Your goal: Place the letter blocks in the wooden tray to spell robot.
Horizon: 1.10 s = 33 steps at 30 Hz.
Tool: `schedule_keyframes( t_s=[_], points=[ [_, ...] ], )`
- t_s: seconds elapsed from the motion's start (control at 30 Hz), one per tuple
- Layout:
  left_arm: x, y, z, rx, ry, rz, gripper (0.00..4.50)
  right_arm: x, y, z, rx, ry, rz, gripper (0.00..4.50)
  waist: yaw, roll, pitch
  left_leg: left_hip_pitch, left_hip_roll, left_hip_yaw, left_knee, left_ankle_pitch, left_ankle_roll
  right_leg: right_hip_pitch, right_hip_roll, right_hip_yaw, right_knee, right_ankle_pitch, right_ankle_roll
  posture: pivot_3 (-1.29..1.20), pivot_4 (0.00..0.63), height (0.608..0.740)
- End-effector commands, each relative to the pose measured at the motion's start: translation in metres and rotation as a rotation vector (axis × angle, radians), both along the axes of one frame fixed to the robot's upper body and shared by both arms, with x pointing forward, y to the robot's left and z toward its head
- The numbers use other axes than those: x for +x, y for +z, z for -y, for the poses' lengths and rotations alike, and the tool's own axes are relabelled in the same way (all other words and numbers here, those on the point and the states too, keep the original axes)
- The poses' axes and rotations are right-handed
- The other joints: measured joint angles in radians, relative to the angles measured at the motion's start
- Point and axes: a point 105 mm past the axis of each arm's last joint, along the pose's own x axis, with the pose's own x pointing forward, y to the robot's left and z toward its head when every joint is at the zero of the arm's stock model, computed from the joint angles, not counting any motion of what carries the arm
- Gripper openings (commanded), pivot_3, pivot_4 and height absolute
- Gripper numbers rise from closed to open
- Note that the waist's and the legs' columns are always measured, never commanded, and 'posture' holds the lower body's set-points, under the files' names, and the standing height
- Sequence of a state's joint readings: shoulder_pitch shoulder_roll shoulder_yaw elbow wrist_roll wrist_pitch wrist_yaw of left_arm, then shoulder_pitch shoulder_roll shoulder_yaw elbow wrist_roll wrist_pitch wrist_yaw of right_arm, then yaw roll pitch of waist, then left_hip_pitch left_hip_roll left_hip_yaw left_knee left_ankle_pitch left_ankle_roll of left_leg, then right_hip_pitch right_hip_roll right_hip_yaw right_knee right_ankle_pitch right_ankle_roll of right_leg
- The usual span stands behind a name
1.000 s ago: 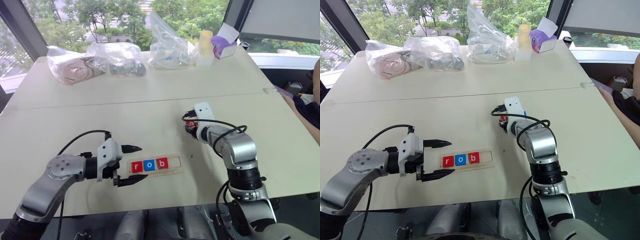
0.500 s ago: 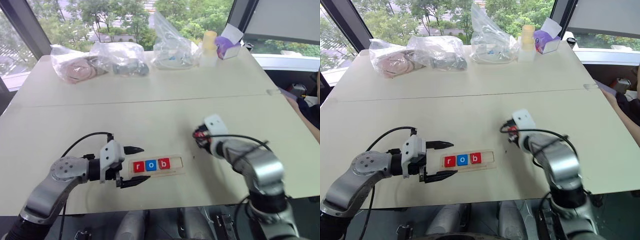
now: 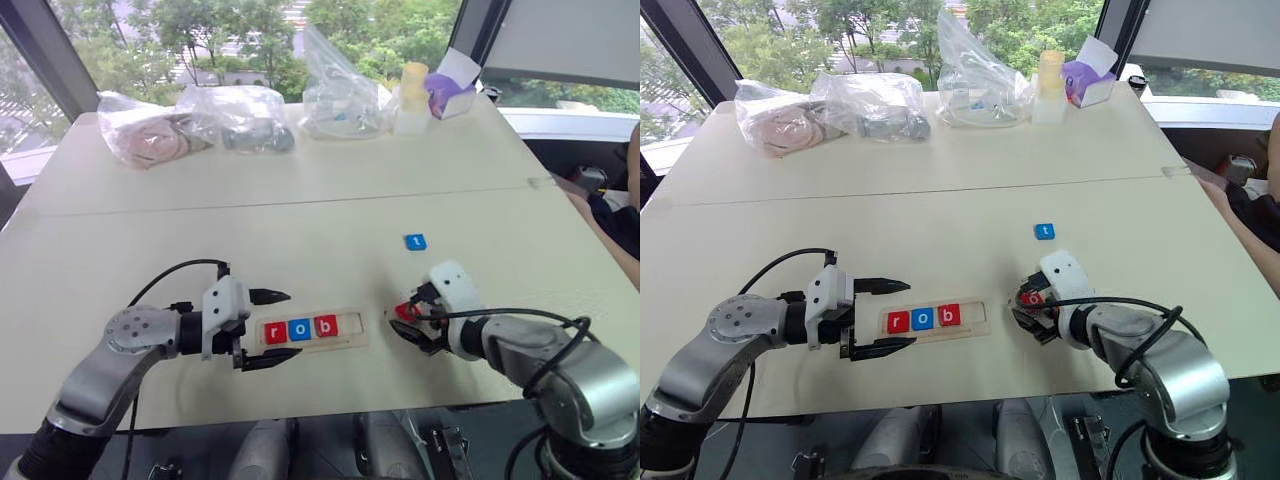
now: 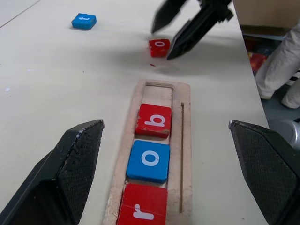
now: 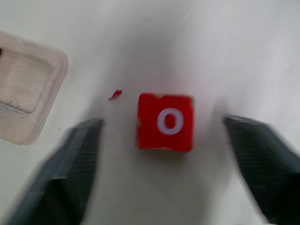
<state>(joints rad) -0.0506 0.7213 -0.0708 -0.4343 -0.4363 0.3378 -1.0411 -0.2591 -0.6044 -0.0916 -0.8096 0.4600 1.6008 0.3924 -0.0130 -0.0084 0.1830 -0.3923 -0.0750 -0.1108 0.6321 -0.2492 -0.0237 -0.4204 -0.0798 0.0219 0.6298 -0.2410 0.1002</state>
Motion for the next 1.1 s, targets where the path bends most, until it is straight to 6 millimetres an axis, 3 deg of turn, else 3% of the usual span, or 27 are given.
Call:
schedule_keyframes(
  t_s=[0.03, 0.13, 0.33, 0.57, 0.87, 0.97, 1.1],
  points=[
    [-0.001, 0.004, 0.003, -0.005, -0.022, 0.024, 4.5, 0.006, 0.025, 0.003, -0.023, 0.198, 0.064, 4.45, 0.001, 0.001, 0.001, 0.0, 0.0, 0.0, 0.0, 0.0, 0.0, 0.0, 0.0, 0.0, 0.0, 0.0, 0.0, 0.0, 0.15, 0.74],
    [0.0, 0.006, 0.001, -0.002, -0.022, 0.027, 4.5, 0.012, 0.036, 0.009, -0.07, 0.463, 0.133, 4.45, 0.001, -0.001, 0.001, 0.0, 0.0, 0.0, 0.0, 0.0, 0.0, 0.002, 0.0, -0.001, -0.002, 0.0, 0.001, 0.0, 0.15, 0.74],
    [-0.001, 0.01, -0.004, 0.009, -0.018, 0.029, 4.5, 0.011, 0.012, 0.024, -0.21, 0.865, 0.112, 4.45, -0.003, -0.002, 0.001, 0.001, 0.0, 0.001, 0.0, 0.0, 0.0, 0.002, 0.0, -0.002, -0.001, 0.0, 0.002, 0.0, 0.15, 0.74],
    [-0.006, 0.013, -0.008, 0.016, -0.007, 0.022, 4.5, 0.028, -0.008, 0.026, -0.233, 1.017, 0.094, 4.45, -0.001, -0.002, 0.002, 0.002, 0.001, 0.001, 0.0, 0.0, 0.0, 0.002, 0.0, 0.0, 0.0, 0.0, 0.001, 0.0, 0.15, 0.74],
    [-0.005, 0.016, -0.014, 0.026, 0.037, 0.04, 4.5, 0.043, -0.012, 0.012, -0.203, 1.105, 0.116, 4.45, 0.002, -0.002, 0.003, 0.001, 0.001, 0.001, 0.0, 0.0, 0.0, 0.002, -0.001, 0.0, -0.001, 0.0, 0.001, 0.0, 0.15, 0.74],
    [-0.005, 0.017, -0.014, 0.024, 0.044, 0.042, 4.5, 0.04, -0.015, 0.008, -0.2, 1.132, 0.111, 3.65, 0.002, -0.002, 0.003, 0.001, 0.001, 0.0, 0.0, 0.0, 0.0, 0.002, -0.001, 0.0, 0.0, 0.0, 0.001, 0.0, 0.15, 0.74],
    [-0.006, 0.017, -0.014, 0.023, 0.051, 0.041, 4.5, 0.039, -0.017, 0.006, -0.193, 1.137, 0.111, 1.6, 0.002, -0.002, 0.003, 0.001, 0.001, 0.0, 0.0, 0.0, 0.0, 0.002, -0.001, 0.0, 0.0, 0.0, 0.001, 0.0, 0.15, 0.74]
  ],
)
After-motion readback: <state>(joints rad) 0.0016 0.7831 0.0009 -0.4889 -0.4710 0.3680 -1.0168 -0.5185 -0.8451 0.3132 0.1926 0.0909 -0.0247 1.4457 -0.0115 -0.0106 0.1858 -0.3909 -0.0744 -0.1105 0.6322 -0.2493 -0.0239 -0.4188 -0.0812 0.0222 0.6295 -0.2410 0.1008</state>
